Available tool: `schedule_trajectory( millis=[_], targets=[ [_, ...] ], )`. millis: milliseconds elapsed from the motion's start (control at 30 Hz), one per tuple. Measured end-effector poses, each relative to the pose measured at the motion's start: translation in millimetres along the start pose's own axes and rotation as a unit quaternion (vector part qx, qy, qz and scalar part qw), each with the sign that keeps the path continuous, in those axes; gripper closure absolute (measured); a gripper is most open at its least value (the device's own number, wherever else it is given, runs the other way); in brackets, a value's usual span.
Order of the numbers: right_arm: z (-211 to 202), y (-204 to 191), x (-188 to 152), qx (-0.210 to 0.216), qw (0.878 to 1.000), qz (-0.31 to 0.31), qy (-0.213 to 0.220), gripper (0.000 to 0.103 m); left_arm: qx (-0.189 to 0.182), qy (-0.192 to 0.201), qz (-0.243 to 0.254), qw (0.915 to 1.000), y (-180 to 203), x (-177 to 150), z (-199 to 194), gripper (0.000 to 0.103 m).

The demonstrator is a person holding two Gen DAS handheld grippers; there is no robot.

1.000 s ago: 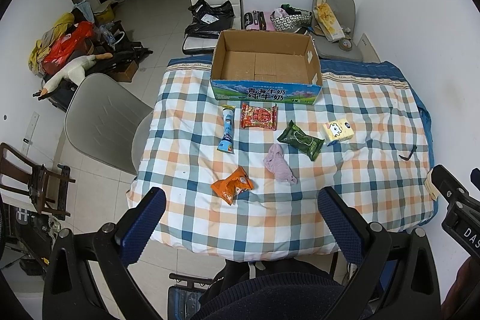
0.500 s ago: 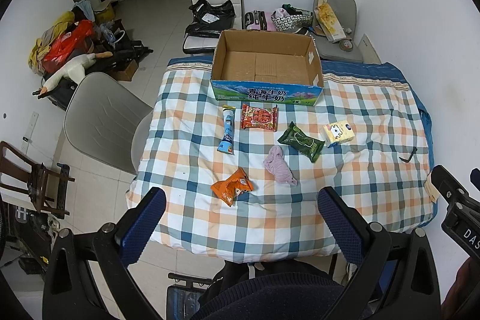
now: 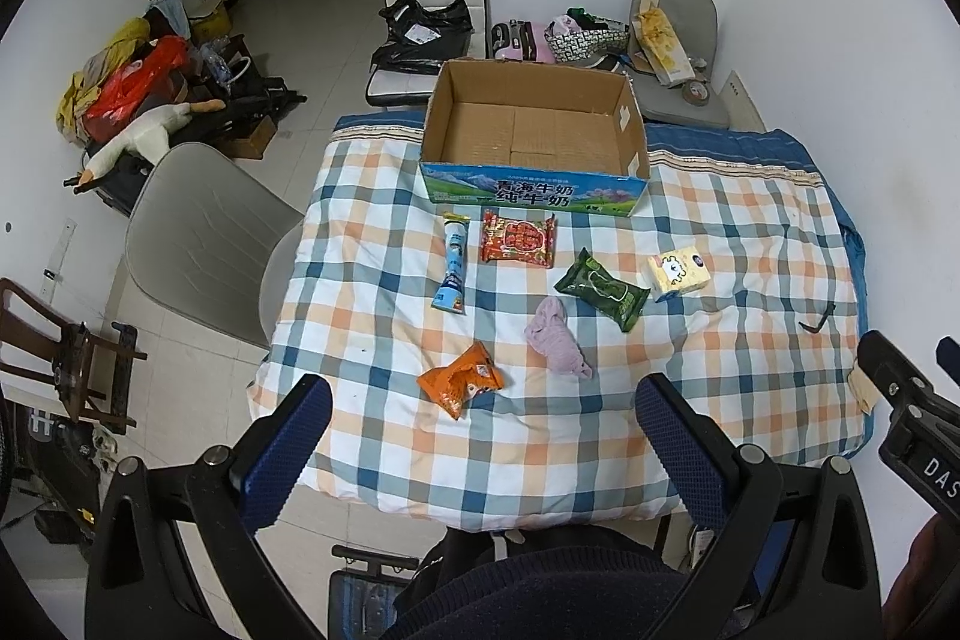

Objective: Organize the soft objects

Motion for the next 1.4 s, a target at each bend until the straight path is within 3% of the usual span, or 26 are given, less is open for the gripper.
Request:
schedule_trajectory(
  millis=[133, 233, 533, 700, 867, 1000, 1100, 1200, 1267, 1400],
  targets=[
    [21.2, -3.5, 3.2, 0.019, 0.999, 0.009, -0.029, 0.0, -0.003, 0.001, -0.01, 0.9999, -7.9, 26.4, 13.7, 0.0],
    [49.1, -10.0, 7.1, 0.031, 0.998, 0.004, -0.052, 0.0, 0.0, -0.01, -0.031, 0.9995, -20.7, 30.0, 46.4, 0.0],
    [232.2, -40.3, 4.9, 0.051, 0.984, 0.017, -0.167, 0.0, 0.021, -0.061, -0.063, 0.9959, -48.3, 34.3, 169.0, 0.0],
    [332.5, -35.9, 5.8, 0.075, 0.959, 0.102, -0.253, 0.0, 0.006, -0.098, -0.071, 0.9926, -40.7, 41.9, 232.2, 0.001],
    [411.0, -31.6, 12.2, 0.077, 0.93, 0.201, -0.298, 0.001, -0.008, -0.135, -0.091, 0.9867, -22.1, 48.8, 285.3, 0.001],
    [456.1, -49.0, 7.8, 0.089, 0.901, 0.237, -0.353, 0.005, -0.019, -0.167, -0.092, 0.9814, -1.3, 47.4, 318.0, 0.001],
    [480.7, -63.4, 1.0, 0.084, 0.888, 0.239, -0.383, 0.012, -0.023, -0.195, -0.09, 0.9765, 13.6, 43.2, 338.8, 0.001],
    [495.0, -71.3, -2.6, 0.077, 0.89, 0.216, -0.395, 0.018, -0.032, -0.222, -0.081, 0.9711, 25.7, 38.1, 354.3, 0.001],
    [495.6, -75.1, -3.5, 0.087, 0.898, 0.175, -0.394, 0.019, -0.039, -0.236, -0.075, 0.968, 33.9, 34.8, 361.1, 0.001],
    [486.8, -73.1, -13.3, 0.071, 0.919, 0.029, -0.386, 0.026, -0.076, -0.266, -0.095, 0.9561, 50.1, 31.5, 372.6, 0.001]
  ],
)
Point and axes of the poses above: each gripper's, at about its wrist camera, not at the fingertips, and z roughly the way its jaws point, y to its right, x to its top, the point moved 9 cm from there along z, roughly the way its jaws point, and after that the axes turned 8 degrees about -x, right-handed, at the moved point
